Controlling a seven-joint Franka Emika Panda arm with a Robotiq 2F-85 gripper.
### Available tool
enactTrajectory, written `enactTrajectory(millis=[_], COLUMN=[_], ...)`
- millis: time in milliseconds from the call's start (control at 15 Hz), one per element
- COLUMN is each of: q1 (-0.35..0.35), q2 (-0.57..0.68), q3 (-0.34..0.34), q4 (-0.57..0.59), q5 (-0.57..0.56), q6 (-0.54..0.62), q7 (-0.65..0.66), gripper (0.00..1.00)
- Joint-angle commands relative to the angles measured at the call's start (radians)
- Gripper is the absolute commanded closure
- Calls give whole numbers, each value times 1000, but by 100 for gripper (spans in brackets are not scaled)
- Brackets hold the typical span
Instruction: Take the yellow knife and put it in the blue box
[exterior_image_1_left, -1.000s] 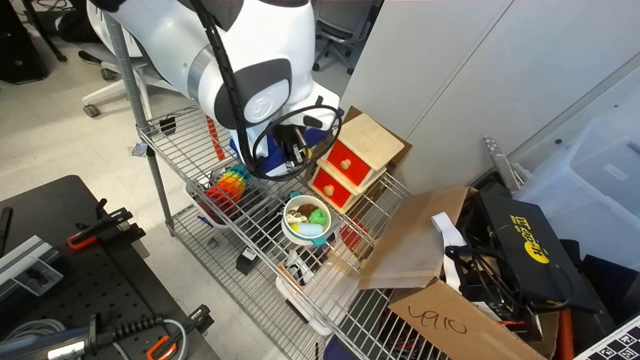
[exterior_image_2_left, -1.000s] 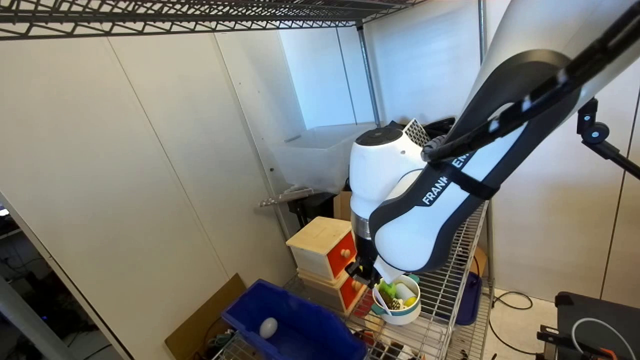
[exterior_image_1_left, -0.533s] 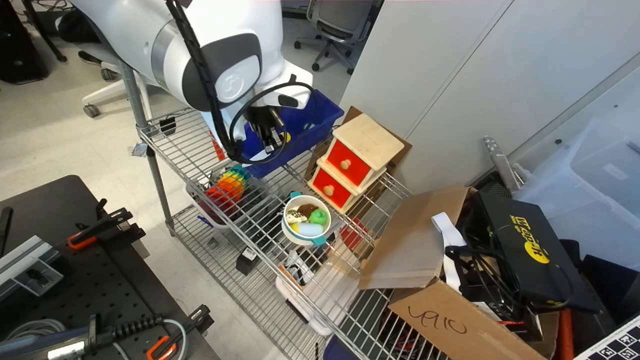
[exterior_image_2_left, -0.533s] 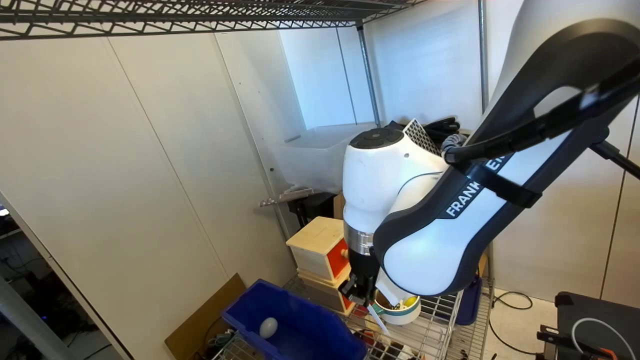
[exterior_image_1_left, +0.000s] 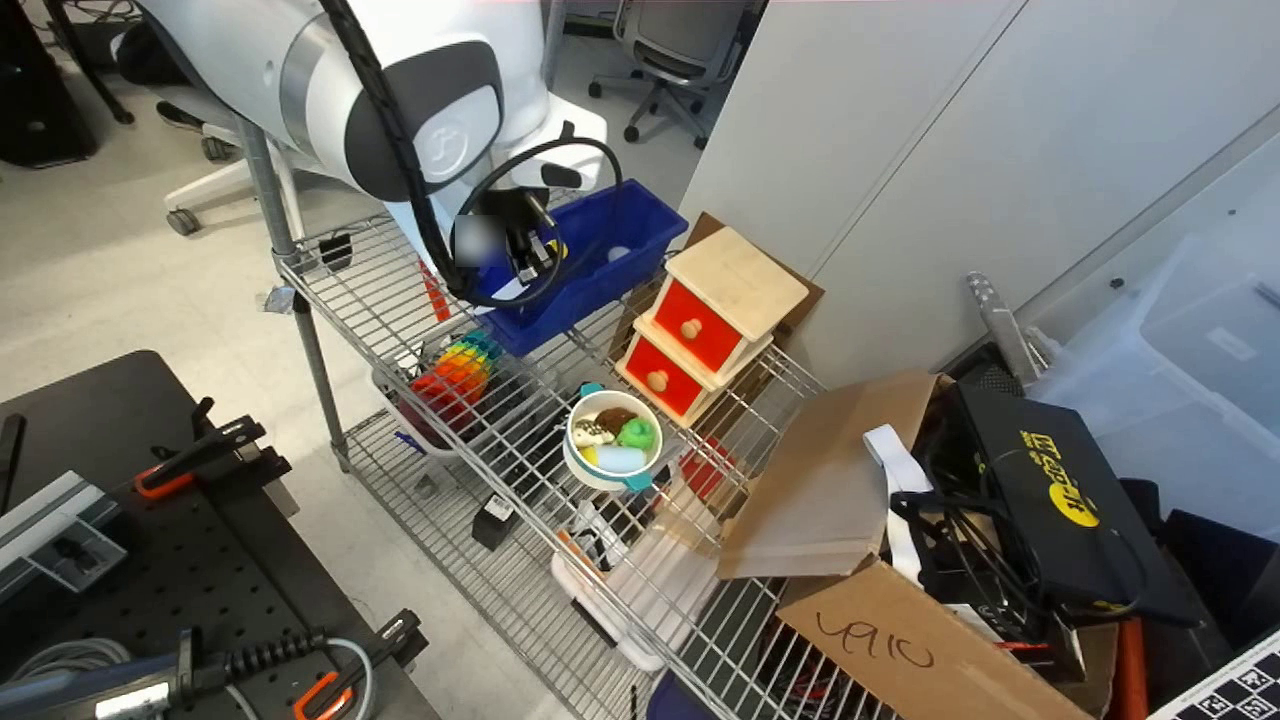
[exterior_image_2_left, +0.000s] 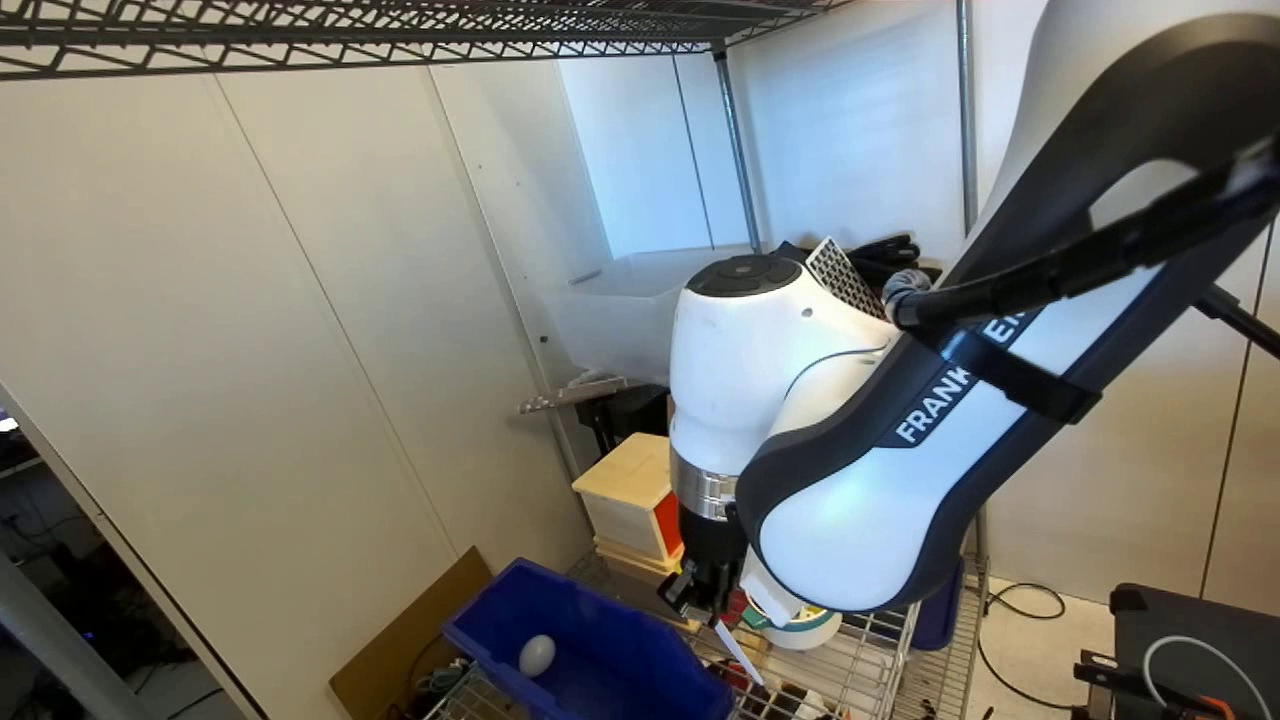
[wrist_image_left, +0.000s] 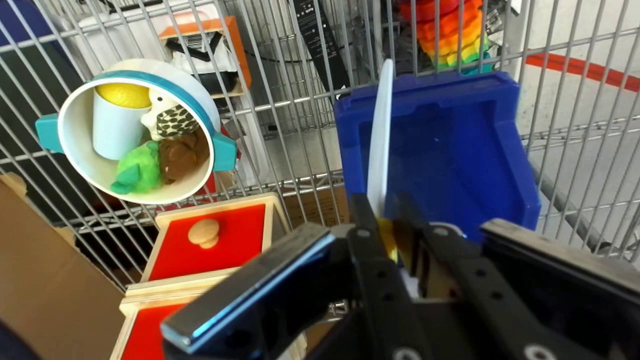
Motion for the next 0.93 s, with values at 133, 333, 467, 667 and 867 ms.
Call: enactTrajectory(millis=[133,333,467,667,867], q1=[14,18,21,0,-3], q2=[47,114,161,219,248], q3=[-22,-39,-49,-19,4], q4=[76,174,243,316,344], q5=[-36,-36,-31,15,38], q6=[-4,-53,-87,-128,-147], q7=[40,65,81,61,45], gripper=[96,96,96,96,96])
